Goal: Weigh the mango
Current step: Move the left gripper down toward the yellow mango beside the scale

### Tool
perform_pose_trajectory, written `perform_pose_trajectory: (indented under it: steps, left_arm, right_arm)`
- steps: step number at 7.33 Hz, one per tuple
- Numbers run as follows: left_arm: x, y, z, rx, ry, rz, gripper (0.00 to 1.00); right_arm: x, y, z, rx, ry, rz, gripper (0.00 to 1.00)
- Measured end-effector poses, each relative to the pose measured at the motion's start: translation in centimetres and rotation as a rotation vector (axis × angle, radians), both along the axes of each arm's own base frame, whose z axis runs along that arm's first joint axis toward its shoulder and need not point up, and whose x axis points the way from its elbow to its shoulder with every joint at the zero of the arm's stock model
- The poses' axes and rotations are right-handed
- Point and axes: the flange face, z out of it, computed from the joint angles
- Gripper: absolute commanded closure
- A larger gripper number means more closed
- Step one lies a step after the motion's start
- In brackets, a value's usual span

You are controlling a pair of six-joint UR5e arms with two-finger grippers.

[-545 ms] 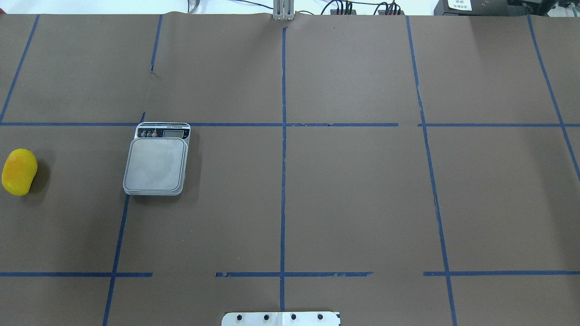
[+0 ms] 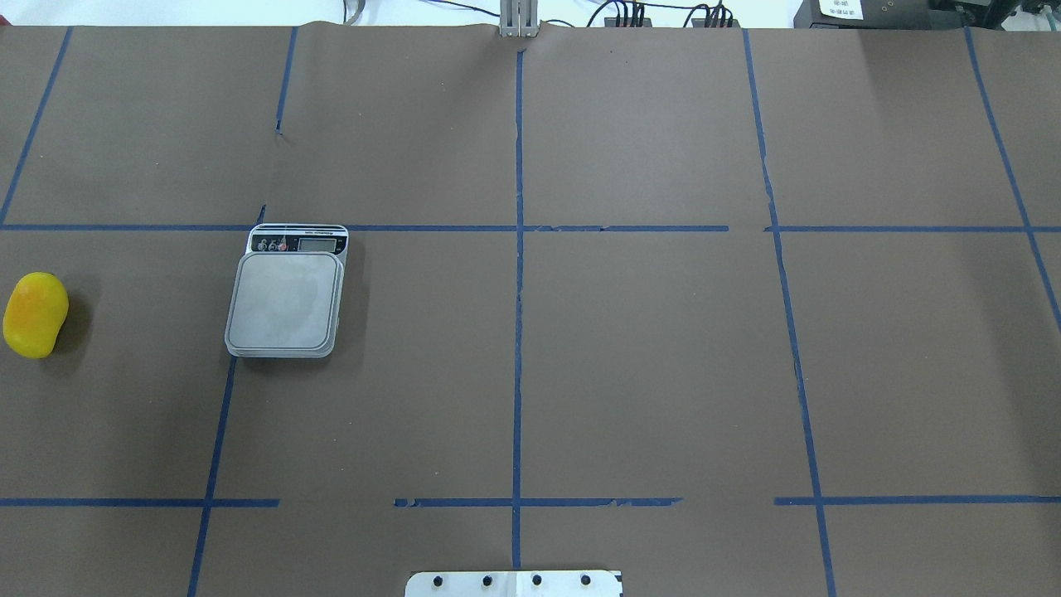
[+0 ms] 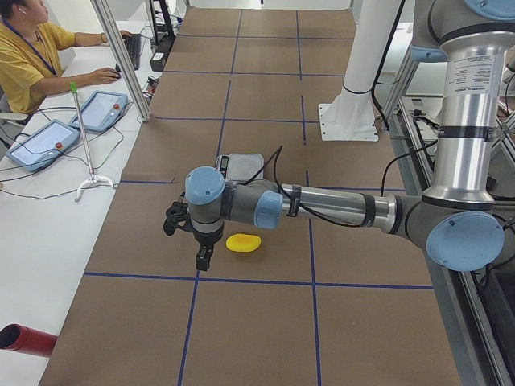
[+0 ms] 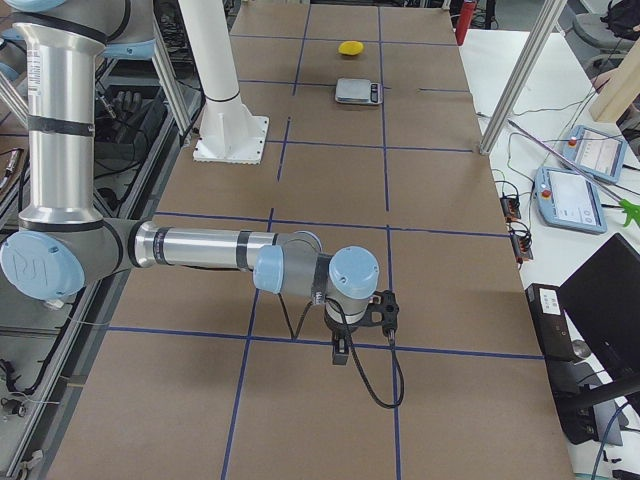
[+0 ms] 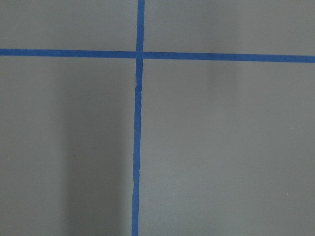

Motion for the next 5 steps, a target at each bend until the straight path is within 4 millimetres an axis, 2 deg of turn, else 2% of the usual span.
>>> perform_pose_trajectory:
  steps: [1, 2, 3, 4, 5]
  left_arm:
    - [0.3, -0.1, 0.2, -0.020, 0.001, -0.013, 0.00]
    - [1.8, -0.2, 0.4, -0.054, 0.007, -0.031, 0.00]
    - [5.1, -0.4, 0.3, -0.076, 0.017, -0.031, 0.00]
    - [9.6, 0.1, 0.3, -0.084, 0.033, -0.023, 0.00]
    - [13.3, 1.1, 0.5, -0.092, 0.057, -0.034, 0.00]
  right_arm:
    - [0.0, 0.0, 0.0, 0.000, 0.000, 0.000, 0.00]
    - [0.0, 0.0, 0.0, 0.000, 0.000, 0.000, 0.00]
    - [0.0, 0.0, 0.0, 0.000, 0.000, 0.000, 0.00]
    - [0.0, 0.0, 0.0, 0.000, 0.000, 0.000, 0.00]
    - [0.0, 0.0, 0.0, 0.000, 0.000, 0.000, 0.00]
